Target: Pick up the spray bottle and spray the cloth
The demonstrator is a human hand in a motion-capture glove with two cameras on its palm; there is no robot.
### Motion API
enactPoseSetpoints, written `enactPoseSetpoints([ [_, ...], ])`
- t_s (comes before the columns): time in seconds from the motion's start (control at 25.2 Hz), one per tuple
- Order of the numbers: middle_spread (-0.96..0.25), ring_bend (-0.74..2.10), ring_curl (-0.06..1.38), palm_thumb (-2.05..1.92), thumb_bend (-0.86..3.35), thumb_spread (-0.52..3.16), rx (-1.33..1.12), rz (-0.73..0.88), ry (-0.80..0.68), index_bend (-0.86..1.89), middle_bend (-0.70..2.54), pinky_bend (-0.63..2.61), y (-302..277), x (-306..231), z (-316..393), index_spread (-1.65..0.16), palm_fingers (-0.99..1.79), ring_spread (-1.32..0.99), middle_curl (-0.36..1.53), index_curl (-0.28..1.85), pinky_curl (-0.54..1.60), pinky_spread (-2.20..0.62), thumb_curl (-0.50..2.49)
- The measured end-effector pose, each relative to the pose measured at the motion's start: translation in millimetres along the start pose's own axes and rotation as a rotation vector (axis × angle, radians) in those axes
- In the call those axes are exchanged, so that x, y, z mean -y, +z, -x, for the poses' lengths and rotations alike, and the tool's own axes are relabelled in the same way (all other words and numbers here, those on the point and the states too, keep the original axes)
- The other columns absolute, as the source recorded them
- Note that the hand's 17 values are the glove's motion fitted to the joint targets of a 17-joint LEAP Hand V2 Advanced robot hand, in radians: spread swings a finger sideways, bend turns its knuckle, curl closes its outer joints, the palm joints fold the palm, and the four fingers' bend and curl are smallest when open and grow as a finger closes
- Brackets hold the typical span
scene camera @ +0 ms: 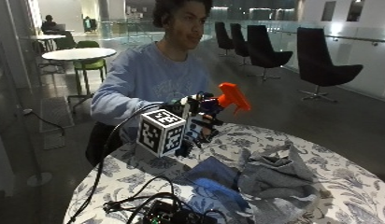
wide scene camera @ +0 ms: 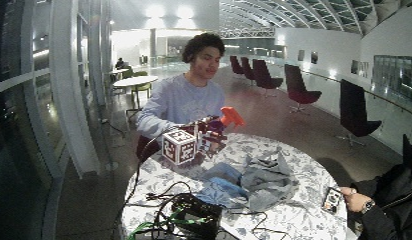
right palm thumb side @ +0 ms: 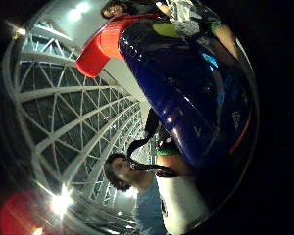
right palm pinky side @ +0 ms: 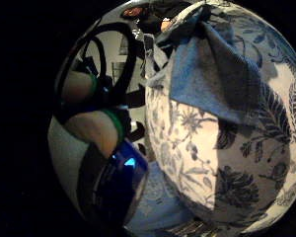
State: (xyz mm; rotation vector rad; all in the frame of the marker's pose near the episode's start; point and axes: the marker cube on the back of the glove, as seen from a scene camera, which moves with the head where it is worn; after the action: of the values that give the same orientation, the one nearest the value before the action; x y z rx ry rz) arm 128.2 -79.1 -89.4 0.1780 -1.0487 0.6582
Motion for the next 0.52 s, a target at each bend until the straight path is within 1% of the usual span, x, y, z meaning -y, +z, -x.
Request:
enactPoseSetpoints([
  [0.16,-0.01,0.67,0.42,0.66,-0.03,1.04,-0.002,0.055,0.059,0.06,0.27,0.41,10,3,4,-0.25,1.01,0.02,0.43,0.17,0.37,0.23,0.51],
  [0.52,0.00,0.68,0.42,0.66,-0.02,1.07,0.013,0.101,0.175,0.06,0.27,0.43,21,13,-11,-0.23,1.02,0.03,0.44,0.16,0.38,0.23,0.50],
])
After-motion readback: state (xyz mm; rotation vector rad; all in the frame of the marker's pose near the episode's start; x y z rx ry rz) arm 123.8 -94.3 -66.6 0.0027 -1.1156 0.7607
